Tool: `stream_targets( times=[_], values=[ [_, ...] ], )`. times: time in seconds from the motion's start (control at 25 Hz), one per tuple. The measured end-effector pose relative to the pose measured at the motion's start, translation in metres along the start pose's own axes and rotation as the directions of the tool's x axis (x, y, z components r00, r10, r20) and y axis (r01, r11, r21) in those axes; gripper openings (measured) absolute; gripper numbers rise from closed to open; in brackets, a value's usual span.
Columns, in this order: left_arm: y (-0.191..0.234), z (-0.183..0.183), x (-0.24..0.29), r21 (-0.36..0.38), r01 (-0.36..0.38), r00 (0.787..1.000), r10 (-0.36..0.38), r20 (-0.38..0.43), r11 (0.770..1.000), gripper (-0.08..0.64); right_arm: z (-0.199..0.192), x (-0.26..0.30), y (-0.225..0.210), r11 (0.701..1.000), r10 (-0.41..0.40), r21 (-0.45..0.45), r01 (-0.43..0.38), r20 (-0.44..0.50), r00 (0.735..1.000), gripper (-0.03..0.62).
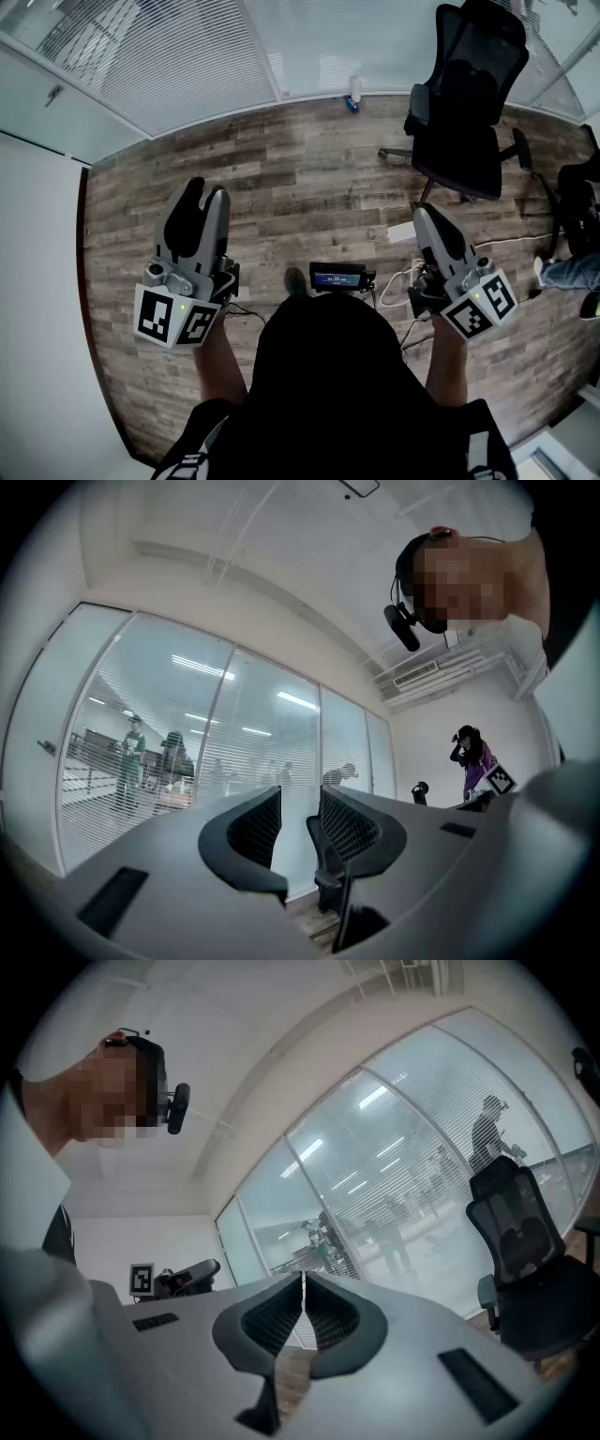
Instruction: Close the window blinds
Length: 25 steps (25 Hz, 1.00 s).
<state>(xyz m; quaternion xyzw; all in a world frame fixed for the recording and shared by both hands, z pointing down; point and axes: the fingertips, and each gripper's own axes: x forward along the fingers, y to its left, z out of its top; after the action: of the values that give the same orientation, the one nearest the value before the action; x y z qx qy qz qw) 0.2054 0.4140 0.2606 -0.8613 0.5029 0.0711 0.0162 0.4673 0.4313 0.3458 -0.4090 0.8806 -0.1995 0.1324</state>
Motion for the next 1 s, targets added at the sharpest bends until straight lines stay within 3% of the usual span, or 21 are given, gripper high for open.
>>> stream_targets(
  times=[0.52, 0.8, 1.0],
  values=[
    [-0.004, -0.004, 0.002, -0.007, -0.013, 1.0, 0.013, -0.018, 1.0, 0.143, -0.004, -0.001, -0.003, 1.0, 0.005, 0.006, -0.004, -0.025, 1.0, 0.018],
    [-0.005, -0.01, -0.001, -0.001, -0.025, 0.999, 0.025, -0.023, 1.0, 0.143, -0.005, -0.004, -0.013, 1.0, -0.029, -0.007, 0.029, 0.007, 1.0, 0.02],
    [-0.012, -0.024, -0.004, -0.008, -0.043, 0.997, 0.043, -0.066, 0.999, 0.143, -0.021, -0.013, -0.026, 0.999, -0.04, 0.017, 0.04, -0.024, 0.999, 0.021]
  ],
)
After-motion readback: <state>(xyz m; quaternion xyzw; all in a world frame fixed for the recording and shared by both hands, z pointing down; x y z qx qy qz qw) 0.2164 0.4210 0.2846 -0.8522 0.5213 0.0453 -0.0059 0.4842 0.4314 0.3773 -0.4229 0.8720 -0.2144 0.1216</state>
